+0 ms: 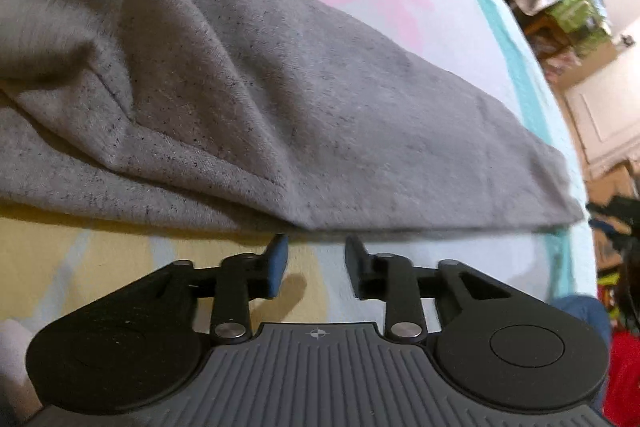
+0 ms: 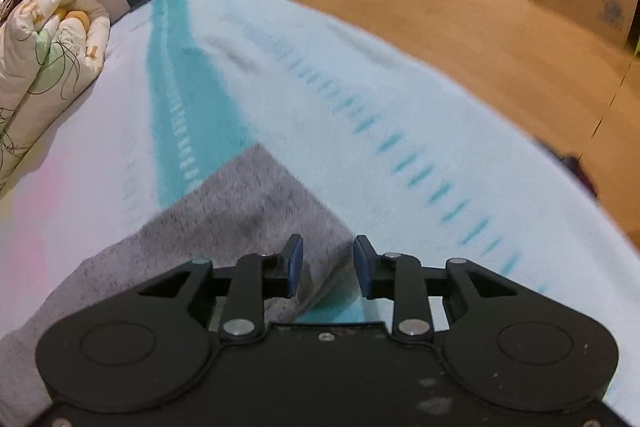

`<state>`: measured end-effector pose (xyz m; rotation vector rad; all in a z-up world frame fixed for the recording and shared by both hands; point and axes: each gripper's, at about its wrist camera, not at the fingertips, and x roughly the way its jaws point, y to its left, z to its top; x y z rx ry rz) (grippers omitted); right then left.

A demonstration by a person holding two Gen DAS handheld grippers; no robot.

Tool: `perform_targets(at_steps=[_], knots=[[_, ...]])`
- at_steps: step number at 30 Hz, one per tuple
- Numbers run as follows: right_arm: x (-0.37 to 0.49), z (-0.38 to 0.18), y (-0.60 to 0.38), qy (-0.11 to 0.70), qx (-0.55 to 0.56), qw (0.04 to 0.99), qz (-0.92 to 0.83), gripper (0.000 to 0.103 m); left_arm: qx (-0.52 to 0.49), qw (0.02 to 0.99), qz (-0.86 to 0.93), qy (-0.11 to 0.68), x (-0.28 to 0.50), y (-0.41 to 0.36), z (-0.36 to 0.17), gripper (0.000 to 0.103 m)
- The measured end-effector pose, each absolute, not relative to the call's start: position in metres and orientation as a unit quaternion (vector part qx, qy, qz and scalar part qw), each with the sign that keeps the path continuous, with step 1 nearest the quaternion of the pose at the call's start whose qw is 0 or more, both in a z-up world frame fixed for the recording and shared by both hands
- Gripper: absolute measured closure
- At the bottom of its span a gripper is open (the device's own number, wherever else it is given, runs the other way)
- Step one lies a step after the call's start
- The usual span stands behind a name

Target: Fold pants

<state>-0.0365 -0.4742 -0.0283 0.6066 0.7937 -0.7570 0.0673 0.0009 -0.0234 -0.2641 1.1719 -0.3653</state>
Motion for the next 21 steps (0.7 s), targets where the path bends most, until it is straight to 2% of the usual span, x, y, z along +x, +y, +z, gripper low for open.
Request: perform_targets(at_steps=[4,10,18,21], knots=[[-0.040,-0.001,-0.459,0.350,0.274,0.829,-0.338,0.071,-0.096,0.822,-0.171,0.535,0.061,0.019,-0.005,0.070],[-0.019,0.030,-0.397,0.354,0.234,0.870,-0.252,0.070,-0.097,0.849,-0.120,0.505,0.078,0.077,0.024,0.059],[0.034,0.031,-0.240,0.403,0.168,0.899,-0.047,0.070,-0.073,0.871,-0.032,0.485,0.102,0.149,0.044,0.056],[0.048,0.027,-0.175,0.414,0.134,0.900,0.028,0.070,-0.080,0.868,-0.016,0.490,0.106,0.168,0.043,0.048]])
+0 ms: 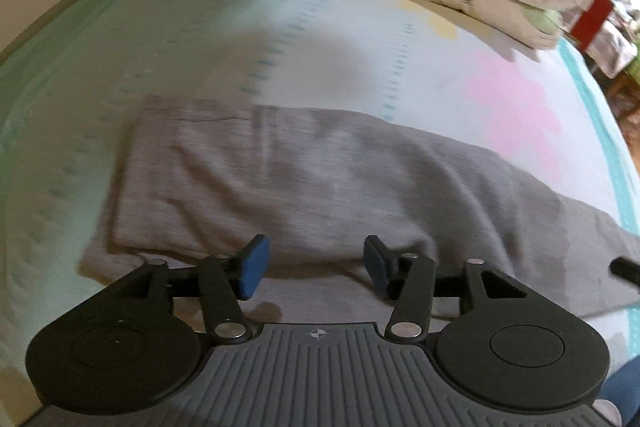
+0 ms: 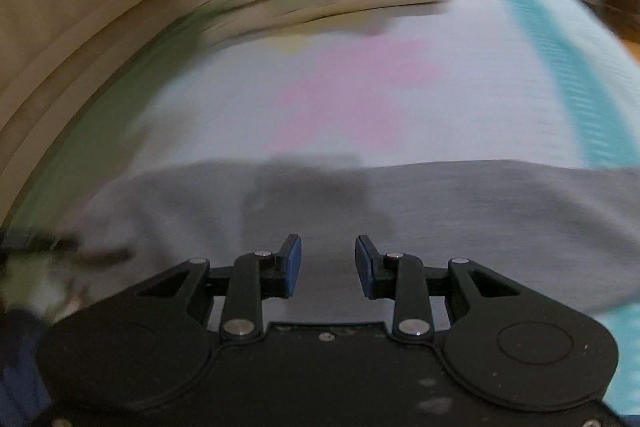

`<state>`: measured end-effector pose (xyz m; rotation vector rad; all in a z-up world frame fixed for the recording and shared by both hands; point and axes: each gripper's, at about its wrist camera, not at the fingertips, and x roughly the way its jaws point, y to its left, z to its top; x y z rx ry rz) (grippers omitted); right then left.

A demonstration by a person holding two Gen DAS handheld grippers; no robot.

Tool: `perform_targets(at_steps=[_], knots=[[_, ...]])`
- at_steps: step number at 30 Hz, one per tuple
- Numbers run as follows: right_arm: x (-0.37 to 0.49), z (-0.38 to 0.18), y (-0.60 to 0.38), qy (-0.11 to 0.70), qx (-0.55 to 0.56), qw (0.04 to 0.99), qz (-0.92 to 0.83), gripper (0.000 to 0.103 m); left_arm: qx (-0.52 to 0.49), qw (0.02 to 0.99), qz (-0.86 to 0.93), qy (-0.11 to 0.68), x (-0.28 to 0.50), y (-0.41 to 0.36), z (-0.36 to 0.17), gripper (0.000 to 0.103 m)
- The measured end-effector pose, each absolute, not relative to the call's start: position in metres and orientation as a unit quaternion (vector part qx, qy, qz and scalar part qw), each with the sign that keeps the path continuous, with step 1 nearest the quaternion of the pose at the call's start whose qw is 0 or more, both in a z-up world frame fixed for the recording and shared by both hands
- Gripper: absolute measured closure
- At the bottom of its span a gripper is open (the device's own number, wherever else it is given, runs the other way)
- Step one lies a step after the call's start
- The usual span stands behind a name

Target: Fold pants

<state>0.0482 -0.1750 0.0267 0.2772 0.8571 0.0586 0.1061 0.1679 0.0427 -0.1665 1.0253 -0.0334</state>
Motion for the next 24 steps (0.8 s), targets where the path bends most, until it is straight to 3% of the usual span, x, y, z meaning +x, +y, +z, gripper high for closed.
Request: perform_targets(at_steps=[7,16,24], knots=[[0.068,0.012,-0.057,0.421,0.047,0.893,0.155,0.070,-0.113,0.866,0.009,0.487,0.111,0.221,0.047,0.040],[0.087,-0.019,-0.008,0.447,0.003,0.872,0.198,0.070,-0.143,0.867,0.004,0.477,0.123,0.282,0.049,0.009],[0.096,-0.032,0.001,0.447,-0.017,0.871,0.201,0.069,-0.122,0.826,-0.058,0.548,0.139,0.269,0.011,0.009]])
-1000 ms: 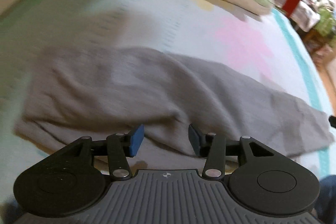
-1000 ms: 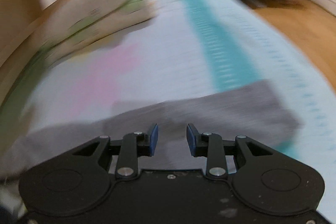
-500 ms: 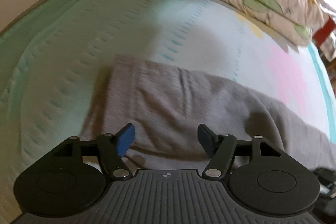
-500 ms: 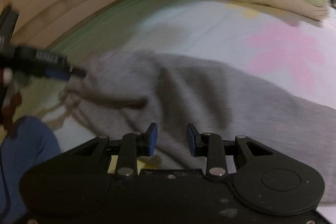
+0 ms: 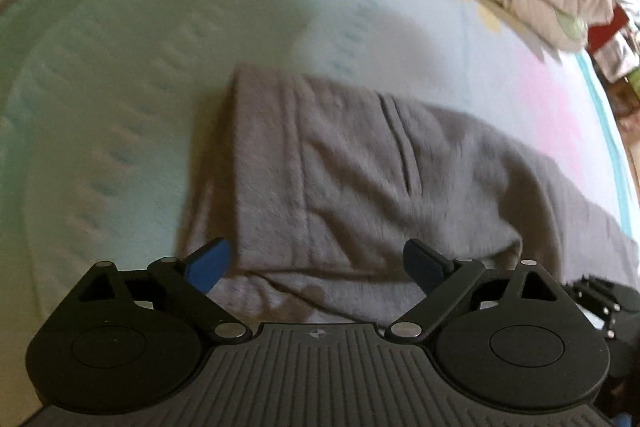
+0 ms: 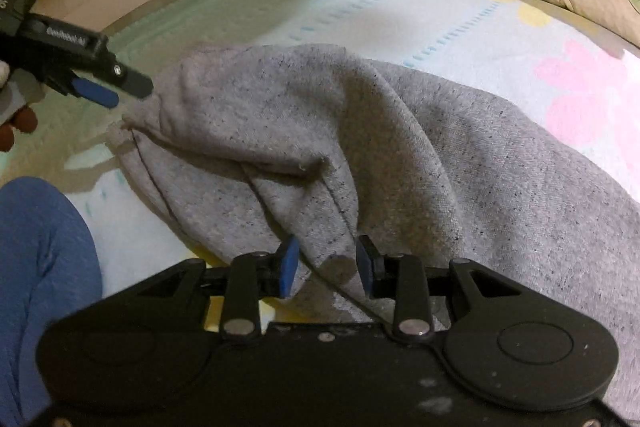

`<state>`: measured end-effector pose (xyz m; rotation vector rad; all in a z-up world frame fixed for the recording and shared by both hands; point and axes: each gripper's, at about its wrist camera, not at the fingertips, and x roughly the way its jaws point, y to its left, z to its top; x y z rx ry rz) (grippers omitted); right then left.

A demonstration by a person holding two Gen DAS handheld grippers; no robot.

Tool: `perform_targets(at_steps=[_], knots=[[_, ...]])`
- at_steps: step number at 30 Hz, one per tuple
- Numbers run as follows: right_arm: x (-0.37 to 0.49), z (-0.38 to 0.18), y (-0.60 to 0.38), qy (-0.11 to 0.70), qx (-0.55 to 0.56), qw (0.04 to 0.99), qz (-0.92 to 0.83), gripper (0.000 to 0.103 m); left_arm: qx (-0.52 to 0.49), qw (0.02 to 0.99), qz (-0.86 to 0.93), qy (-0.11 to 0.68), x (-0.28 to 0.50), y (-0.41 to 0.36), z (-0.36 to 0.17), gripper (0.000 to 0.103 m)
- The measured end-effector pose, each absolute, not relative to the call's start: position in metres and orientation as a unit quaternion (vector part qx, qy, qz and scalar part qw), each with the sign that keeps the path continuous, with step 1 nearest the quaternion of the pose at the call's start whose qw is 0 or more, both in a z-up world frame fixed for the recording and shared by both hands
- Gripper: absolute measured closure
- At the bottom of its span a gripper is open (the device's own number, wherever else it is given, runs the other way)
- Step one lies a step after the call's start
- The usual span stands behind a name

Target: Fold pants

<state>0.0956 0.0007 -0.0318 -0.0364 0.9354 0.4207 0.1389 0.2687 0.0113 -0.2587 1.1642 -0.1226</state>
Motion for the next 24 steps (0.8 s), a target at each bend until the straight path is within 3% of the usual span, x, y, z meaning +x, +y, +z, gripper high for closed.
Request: perform_targets(at_steps=[6,7,8,10,12,24], knots=[[0.097,-0.040,0.003,0.447,-0.025,0.871,0.203,0.068,-0.117,0.827,-0.050,0.547,0.146,0.260,-0.005,0.012],[0.097,-0.041,0.002,0.448,-0.025,0.870,0.203,0.068,-0.121,0.832,-0.045,0.540,0.146,0.261,-0.004,0.026],[0.097,-0.041,0.002,0.449,-0.024,0.870,0.203,0.068,-0.119,0.837,-0.026,0.534,0.146,0.262,-0.002,0.051],[0.096,-0.042,0.000,0.449,-0.024,0.870,0.203,0.068,-0.105,0.843,0.007,0.528,0.143,0.264,0.002,0.079],[0.095,-0.042,0.001,0.450,-0.022,0.869,0.204,0.067,-0.115,0.847,-0.007,0.519,0.141,0.267,0.005,0.096],[0.085,-0.042,0.011,0.429,-0.061,0.876,0.211,0.066,-0.144,0.870,-0.008,0.471,0.134,0.286,0.041,0.099]])
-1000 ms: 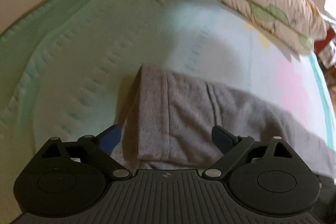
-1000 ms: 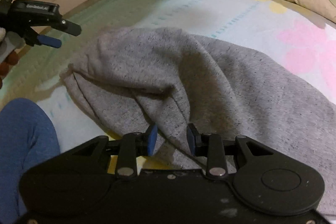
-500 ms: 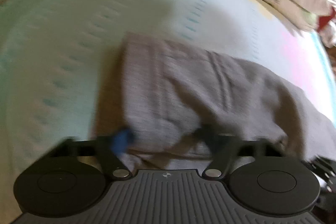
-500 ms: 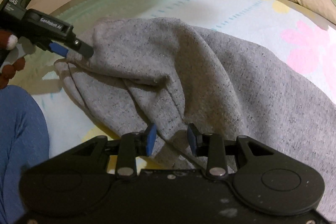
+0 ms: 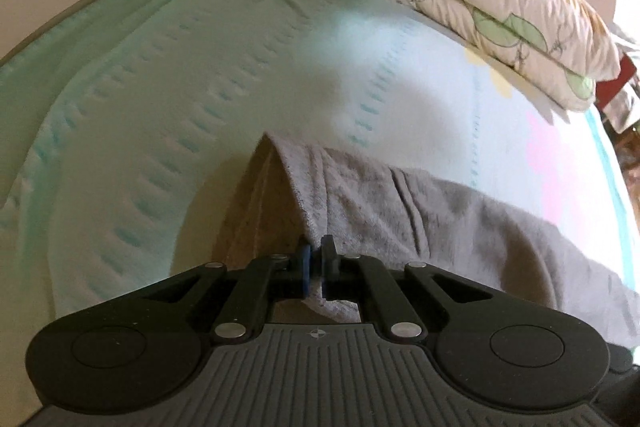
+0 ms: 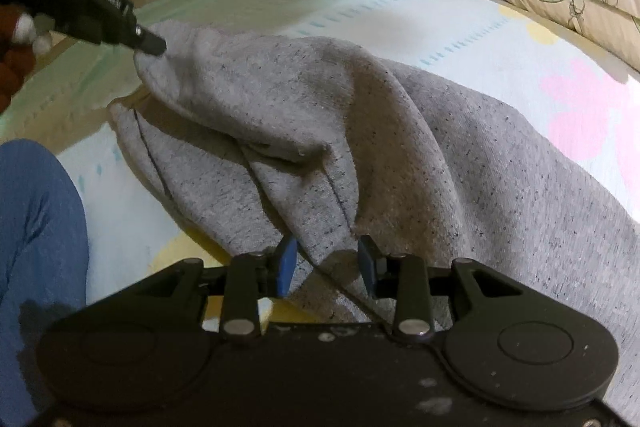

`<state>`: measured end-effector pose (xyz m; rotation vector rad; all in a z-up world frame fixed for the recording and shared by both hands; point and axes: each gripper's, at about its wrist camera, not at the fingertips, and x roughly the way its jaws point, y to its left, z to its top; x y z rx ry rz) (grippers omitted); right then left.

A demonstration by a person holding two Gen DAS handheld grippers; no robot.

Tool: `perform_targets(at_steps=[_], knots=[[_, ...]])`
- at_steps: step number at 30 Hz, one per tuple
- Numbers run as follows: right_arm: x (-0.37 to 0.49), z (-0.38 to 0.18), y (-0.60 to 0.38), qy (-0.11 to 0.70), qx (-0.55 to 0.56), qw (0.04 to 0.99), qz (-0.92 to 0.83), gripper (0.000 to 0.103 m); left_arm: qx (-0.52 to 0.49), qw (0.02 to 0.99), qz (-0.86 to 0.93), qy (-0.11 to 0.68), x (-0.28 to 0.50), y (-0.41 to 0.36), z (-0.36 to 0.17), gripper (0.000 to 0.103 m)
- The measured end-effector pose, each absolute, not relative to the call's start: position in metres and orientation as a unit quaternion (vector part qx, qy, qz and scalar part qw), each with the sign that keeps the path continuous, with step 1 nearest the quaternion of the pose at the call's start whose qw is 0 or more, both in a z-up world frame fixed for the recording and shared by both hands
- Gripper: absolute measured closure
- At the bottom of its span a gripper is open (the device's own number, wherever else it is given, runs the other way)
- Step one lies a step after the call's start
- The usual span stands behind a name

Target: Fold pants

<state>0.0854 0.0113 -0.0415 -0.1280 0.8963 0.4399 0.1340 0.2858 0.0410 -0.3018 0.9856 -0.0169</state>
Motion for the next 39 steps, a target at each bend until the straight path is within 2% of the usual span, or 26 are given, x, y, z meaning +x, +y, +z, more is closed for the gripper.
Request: perform_targets(at_steps=[11,21,22,23,25,30,33,39], knots=[[0.075,-0.047,0.035,0.404,-0.123,0.875,0.237,0.059,-0.173,0.869,0.002,0.463,0.145,0.298,0.053,0.099],[0.087,-0.049,0.046,0.378,-0.158,0.880,0.241,0.058,-0.170,0.867,0.001,0.468,0.155,0.303,0.054,0.099],[0.089,-0.048,0.046,0.379,-0.154,0.879,0.245,0.062,-0.170,0.866,0.001,0.469,0.156,0.304,0.055,0.099],[0.091,-0.047,0.045,0.379,-0.149,0.878,0.252,0.089,-0.169,0.866,0.000,0.471,0.157,0.305,0.056,0.099],[0.093,-0.041,0.044,0.379,-0.137,0.874,0.272,0.100,-0.163,0.867,-0.001,0.470,0.159,0.307,0.059,0.099],[0.071,-0.021,0.050,0.352,-0.181,0.869,0.297,0.100,-0.151,0.863,-0.011,0.481,0.150,0.314,0.061,0.099],[0.062,-0.031,0.058,0.358,-0.211,0.856,0.308,0.099,-0.140,0.851,-0.005,0.506,0.141,0.317,0.045,0.098],[0.066,-0.048,0.065,0.375,-0.229,0.847,0.298,0.085,-0.171,0.828,0.018,0.534,0.123,0.336,0.014,0.098]])
